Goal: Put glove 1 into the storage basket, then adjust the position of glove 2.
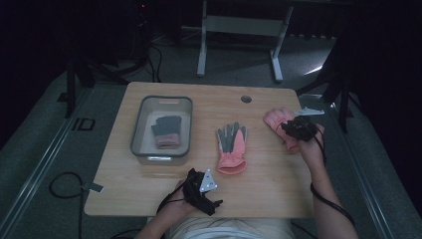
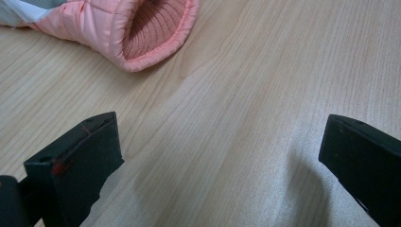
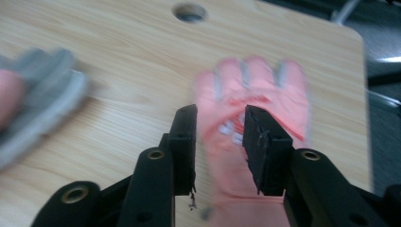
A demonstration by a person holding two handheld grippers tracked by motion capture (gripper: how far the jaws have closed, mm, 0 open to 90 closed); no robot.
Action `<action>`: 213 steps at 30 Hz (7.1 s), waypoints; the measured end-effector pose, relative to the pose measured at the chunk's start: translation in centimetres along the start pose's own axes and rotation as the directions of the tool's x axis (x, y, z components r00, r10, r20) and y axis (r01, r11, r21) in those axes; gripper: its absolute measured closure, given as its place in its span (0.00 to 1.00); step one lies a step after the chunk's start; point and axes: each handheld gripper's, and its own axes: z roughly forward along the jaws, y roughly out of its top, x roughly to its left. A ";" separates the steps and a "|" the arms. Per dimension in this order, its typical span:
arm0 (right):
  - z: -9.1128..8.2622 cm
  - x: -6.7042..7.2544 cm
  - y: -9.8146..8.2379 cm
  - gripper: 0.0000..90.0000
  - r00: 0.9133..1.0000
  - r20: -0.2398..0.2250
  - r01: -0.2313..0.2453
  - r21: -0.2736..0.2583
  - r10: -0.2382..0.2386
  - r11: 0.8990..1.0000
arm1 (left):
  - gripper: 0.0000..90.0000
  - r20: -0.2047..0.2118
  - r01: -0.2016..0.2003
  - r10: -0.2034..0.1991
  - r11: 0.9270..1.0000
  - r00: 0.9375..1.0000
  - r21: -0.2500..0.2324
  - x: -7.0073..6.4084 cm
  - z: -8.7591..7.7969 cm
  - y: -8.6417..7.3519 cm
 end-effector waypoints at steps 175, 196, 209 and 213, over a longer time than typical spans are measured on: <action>-1.9 20.7 4.1 0.96 0.999 -0.021 -0.028 0.059 0.029 0.998 | 0.00 0.015 0.021 -0.020 0.998 1.000 -0.052 0.5 -0.9 -0.4; -0.2 20.5 1.8 0.88 0.999 -0.049 0.004 0.114 0.002 0.993 | 0.00 0.020 0.017 -0.017 0.999 1.000 -0.044 0.5 -0.8 -0.4; -4.0 19.3 3.3 0.41 0.990 -0.144 -0.008 -0.035 0.003 0.999 | 0.00 0.011 0.022 -0.021 0.999 1.000 -0.047 0.8 -1.1 -0.3; -5.1 17.6 3.4 0.27 0.984 -0.175 -0.025 -0.069 0.012 0.997 | 0.00 0.004 0.029 -0.029 0.998 1.000 -0.051 0.8 -1.4 0.0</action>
